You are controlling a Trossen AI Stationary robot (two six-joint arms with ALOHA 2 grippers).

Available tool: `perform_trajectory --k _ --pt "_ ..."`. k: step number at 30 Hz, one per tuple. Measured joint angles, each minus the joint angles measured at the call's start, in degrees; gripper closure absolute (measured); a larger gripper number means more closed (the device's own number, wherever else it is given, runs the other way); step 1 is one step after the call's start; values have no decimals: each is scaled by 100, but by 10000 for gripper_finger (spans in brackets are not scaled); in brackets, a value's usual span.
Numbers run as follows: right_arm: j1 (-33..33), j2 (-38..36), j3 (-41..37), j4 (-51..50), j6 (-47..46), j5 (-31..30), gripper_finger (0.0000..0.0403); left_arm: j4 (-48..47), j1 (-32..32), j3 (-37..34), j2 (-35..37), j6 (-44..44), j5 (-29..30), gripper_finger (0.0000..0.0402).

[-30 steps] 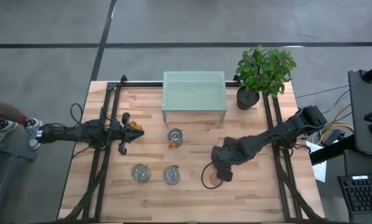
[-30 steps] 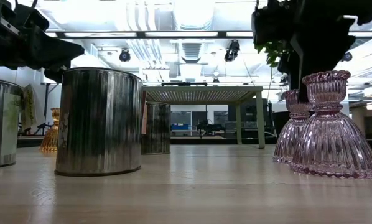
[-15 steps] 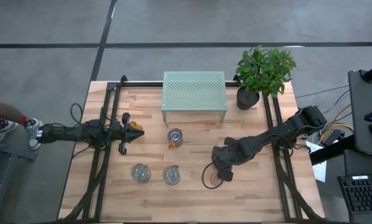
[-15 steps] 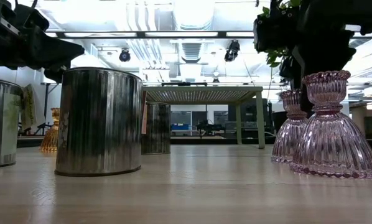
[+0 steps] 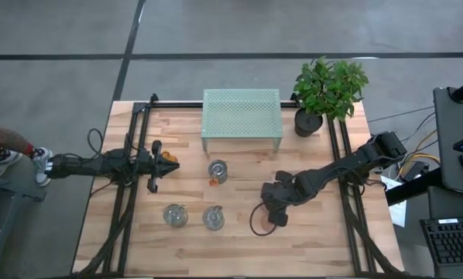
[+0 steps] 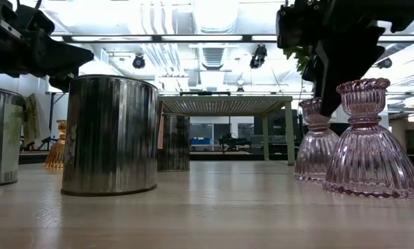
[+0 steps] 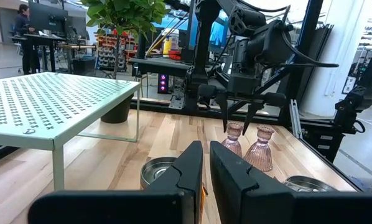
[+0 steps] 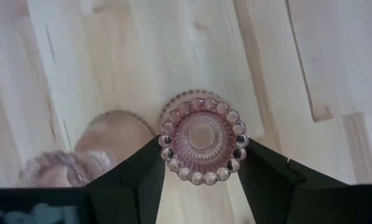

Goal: Pick & Place candle stick holders
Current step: Put the top pink glass candle holder on the shelf

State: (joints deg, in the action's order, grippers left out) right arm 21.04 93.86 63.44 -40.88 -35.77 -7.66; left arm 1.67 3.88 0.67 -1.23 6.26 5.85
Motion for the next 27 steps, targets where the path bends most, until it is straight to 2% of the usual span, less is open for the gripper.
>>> perform_trajectory --k 6,14,21,27 --pt "-5 0 -9 230 25 -92 220 2 0 1 0 -2 0 367" --pt "-30 -2 16 246 183 -528 241 2 0 2 0 -2 0 367" --pt "-142 -7 352 244 468 -585 225 1 -1 2 0 -1 -1 367" --pt "-346 -9 673 245 875 -606 233 2 -1 2 1 -2 0 367"
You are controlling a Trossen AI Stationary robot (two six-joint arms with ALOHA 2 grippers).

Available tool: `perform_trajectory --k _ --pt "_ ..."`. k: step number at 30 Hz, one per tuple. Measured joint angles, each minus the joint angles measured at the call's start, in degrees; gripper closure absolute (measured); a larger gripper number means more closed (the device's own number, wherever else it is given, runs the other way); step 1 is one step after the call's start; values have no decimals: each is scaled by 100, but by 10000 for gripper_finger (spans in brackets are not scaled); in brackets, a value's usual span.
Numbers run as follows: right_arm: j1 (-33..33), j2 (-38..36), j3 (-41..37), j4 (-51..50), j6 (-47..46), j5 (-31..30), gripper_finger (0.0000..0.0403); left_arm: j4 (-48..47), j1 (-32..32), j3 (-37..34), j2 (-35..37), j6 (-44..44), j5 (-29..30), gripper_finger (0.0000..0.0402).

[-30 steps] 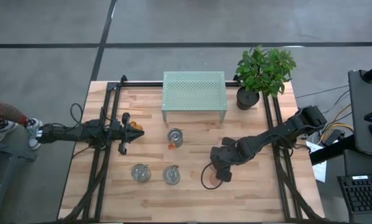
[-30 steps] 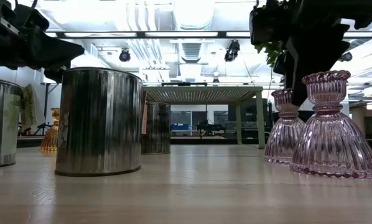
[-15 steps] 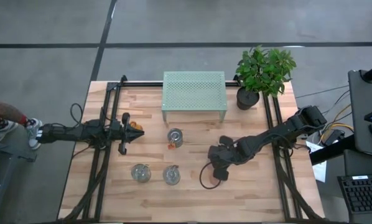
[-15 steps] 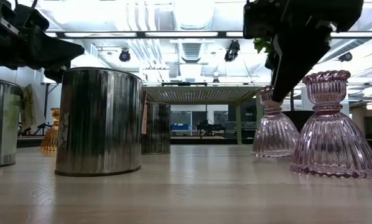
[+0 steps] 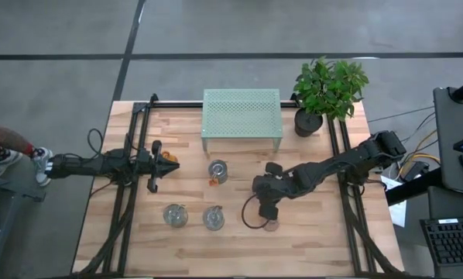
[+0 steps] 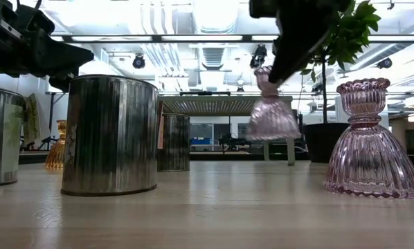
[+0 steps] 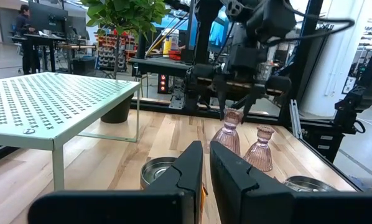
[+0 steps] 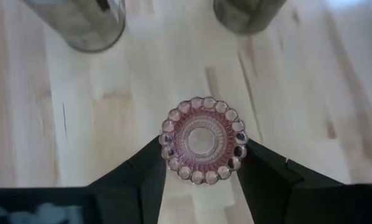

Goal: Pick & Place candle stick holders
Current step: Put the top pink glass candle holder on the shelf

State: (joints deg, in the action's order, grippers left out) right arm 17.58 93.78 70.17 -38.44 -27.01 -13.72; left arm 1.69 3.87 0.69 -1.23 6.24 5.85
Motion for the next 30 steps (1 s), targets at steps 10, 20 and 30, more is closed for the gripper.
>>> perform_trajectory --k 10,20,30 --pt "-449 -1 458 -15 585 0 228 0 1 -1 -1 0 0 367" --pt "-974 -14 911 -96 1030 5 238 -1 0 -1 1 0 0 367" --pt "-1519 -144 1368 -605 1199 10 230 0 1 -2 0 1 -1 367"
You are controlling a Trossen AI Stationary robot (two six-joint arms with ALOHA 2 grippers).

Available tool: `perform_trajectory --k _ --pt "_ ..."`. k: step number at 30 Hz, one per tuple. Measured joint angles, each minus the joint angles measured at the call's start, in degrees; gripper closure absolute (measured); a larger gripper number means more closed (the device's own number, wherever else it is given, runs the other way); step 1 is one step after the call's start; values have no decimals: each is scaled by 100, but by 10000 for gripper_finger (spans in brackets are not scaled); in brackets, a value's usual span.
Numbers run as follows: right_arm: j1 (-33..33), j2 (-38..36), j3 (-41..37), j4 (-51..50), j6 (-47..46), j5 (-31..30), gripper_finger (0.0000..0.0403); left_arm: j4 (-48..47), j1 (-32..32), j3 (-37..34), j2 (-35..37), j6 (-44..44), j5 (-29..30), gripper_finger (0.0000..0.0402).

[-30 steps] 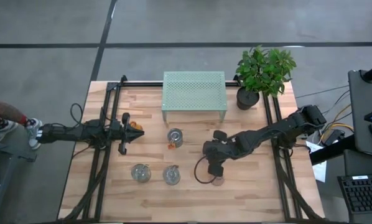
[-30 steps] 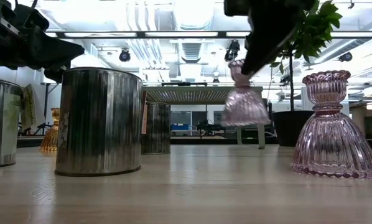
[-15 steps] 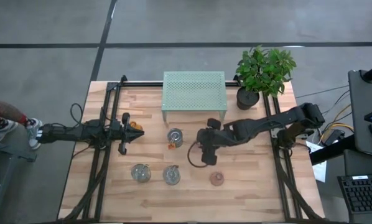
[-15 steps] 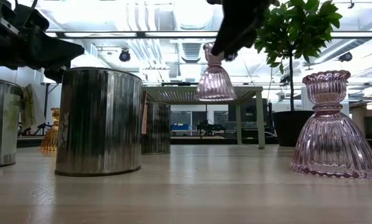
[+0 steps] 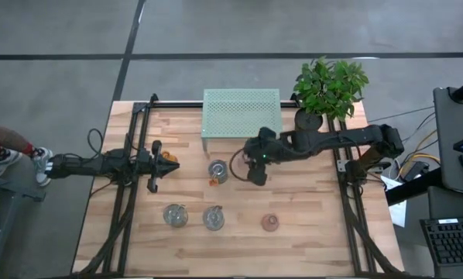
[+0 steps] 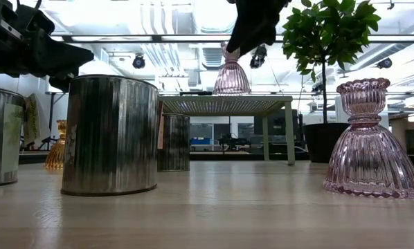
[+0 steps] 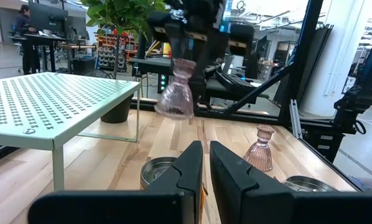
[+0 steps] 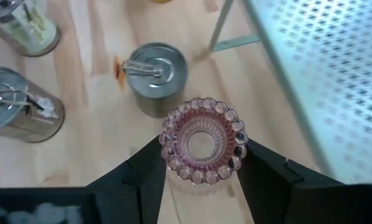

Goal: Pick & Place candle stick holders
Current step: Put the top pink glass candle holder on the shelf

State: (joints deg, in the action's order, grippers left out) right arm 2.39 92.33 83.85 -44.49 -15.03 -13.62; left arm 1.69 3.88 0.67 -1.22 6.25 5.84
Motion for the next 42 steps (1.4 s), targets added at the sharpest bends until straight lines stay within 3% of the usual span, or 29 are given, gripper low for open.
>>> perform_trajectory --k 33,42 --pt "-2704 -369 116 402 -732 -460 236 0 0 0 -3 1 -1 367" --pt "-3088 -331 92 526 -752 -456 229 -2 -2 1 -3 -1 0 367"
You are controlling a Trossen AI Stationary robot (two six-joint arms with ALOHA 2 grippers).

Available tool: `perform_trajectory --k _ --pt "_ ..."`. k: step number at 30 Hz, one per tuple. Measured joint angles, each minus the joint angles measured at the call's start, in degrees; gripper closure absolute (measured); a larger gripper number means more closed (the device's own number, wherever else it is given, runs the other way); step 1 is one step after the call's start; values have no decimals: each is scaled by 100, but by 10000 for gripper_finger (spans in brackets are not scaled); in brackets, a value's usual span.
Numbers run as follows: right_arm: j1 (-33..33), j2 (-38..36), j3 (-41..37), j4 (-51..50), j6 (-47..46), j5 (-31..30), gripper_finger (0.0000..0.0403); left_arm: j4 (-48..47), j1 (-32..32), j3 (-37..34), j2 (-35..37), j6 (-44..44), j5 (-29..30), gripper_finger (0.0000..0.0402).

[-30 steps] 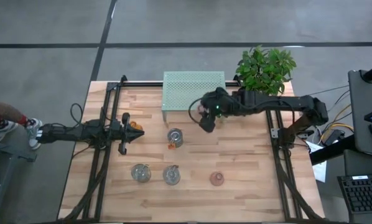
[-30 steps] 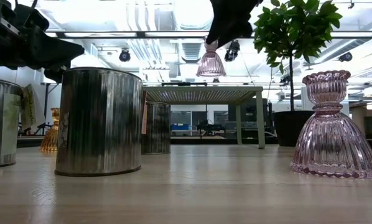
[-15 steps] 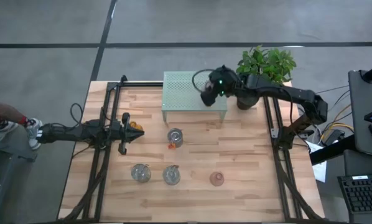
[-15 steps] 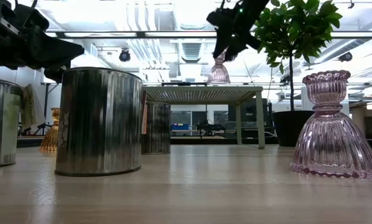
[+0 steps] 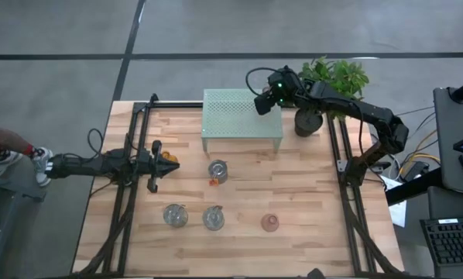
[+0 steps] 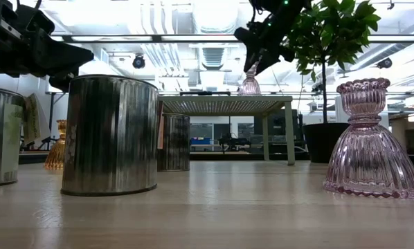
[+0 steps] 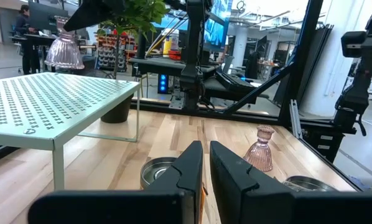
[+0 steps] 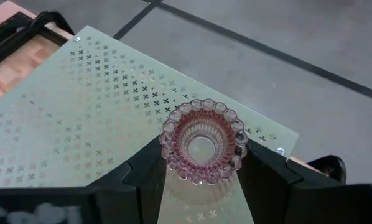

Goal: Pick & Place candle stick holders
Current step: Put the top pink glass candle holder on the shelf

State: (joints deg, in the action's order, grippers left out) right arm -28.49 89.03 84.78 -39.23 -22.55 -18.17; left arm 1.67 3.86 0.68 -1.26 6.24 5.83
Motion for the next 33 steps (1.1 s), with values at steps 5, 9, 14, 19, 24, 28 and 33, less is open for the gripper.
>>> perform_trajectory --k 5,9,14,19,24,28,33 --pt "9 97 -20 69 22 6 234 1 1 -1 0 2 0 367" --pt "10 180 -95 43 14 17 233 0 2 1 0 0 -1 367" --pt "9 231 -169 48 14 14 226 1 1 0 0 0 1 367" --pt "6 233 -171 80 11 -173 233 0 0 -1 0 2 1 367" --pt "-11 244 -171 90 20 -323 236 1 2 1 0 0 1 367" --pt "-52 271 -171 202 4 -435 229 1 2 -1 -2 1 1 367" --pt "-103 379 -171 303 -143 -459 225 0 2 -1 -2 2 1 367"
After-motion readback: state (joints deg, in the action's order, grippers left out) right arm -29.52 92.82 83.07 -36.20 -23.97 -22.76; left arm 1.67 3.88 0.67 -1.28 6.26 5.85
